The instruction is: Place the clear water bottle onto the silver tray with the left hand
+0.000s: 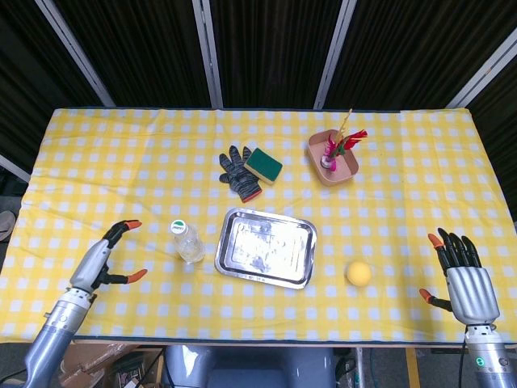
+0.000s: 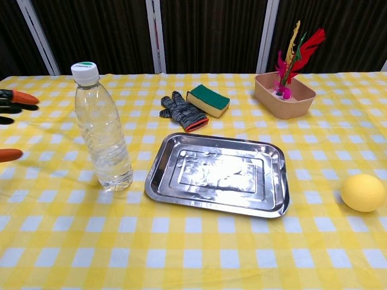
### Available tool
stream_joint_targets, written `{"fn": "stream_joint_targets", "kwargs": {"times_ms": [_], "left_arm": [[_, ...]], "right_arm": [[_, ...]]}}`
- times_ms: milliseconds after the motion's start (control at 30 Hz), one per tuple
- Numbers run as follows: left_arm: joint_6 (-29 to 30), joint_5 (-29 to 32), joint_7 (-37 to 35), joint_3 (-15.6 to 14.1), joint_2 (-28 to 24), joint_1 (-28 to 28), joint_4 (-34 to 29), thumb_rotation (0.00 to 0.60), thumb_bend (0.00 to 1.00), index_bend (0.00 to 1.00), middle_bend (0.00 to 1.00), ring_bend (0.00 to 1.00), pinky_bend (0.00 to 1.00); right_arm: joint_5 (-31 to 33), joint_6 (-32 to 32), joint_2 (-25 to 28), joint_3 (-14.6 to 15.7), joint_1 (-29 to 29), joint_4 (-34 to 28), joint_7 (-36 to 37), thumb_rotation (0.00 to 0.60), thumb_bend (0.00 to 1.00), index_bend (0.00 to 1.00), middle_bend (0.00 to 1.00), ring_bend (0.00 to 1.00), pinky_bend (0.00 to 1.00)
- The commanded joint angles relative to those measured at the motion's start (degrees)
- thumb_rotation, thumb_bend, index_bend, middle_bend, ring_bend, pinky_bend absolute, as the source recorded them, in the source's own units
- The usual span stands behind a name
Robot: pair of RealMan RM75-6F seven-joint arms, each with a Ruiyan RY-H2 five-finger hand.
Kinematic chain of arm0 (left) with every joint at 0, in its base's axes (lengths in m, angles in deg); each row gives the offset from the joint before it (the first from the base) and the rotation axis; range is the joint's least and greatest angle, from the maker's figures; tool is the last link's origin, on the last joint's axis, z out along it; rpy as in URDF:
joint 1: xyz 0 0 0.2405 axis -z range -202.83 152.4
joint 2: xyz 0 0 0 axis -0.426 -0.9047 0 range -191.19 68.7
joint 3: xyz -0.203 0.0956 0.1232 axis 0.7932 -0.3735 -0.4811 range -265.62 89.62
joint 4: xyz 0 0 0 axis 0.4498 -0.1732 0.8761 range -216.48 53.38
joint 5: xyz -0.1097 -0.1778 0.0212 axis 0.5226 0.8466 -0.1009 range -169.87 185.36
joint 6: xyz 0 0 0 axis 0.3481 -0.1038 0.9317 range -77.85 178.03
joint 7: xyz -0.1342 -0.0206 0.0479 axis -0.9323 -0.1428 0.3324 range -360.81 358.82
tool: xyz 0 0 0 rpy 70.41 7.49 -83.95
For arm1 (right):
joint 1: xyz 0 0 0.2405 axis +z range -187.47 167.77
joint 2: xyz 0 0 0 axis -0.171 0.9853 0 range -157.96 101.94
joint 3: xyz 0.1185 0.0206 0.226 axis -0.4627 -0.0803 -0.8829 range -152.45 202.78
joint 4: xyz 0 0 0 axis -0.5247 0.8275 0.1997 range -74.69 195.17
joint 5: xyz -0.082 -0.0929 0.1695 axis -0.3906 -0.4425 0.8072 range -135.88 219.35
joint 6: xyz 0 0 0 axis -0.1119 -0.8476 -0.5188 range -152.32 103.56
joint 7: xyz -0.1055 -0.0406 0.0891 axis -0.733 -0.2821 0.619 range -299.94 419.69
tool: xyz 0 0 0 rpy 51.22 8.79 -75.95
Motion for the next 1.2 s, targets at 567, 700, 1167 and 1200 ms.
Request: {"fn": "stream_joint_targets", "kwargs": {"times_ms": [567,700,1167,1200], "left_arm": [[-2.49,6.13,4.4,1.83,11.05,4.72,2.93,0.6,0.22,0.14,0.08,0.0,0.0],[-2.99,6.69,4.18,2.55,12.96,5.73,3.94,0.6,0.22,0.14,0.08,0.0,0.0],[-3.15,8.51,4.69,4.07,20.18,8.29,8.92,0.6,0.38,0.21,0.24,0.13,0.09],[-2.82,8.46,4.55,4.19,20.48,8.24,9.1,0.6,0.41,0.23,0.27,0.17,0.12]], "right_arm": [[-0.12,-0.19,0.61,-0.04,-0.15,-0.15,1.69,0.6,0.05,0.08,0.0,0.0,0.0],[0.05,-0.07,0.65,-0.08,-0.14,-0.11,1.78,0.6,0.05,0.08,0.0,0.0,0.0],[0.18,0.13,0.91,-0.06,-0.17,-0.05,2.39,0.6,0.05,0.08,0.0,0.0,0.0],[0.12,0.15,0.92,-0.04,-0.16,-0.08,2.43,0.6,0.05,0.08,0.0,0.0,0.0]]}}
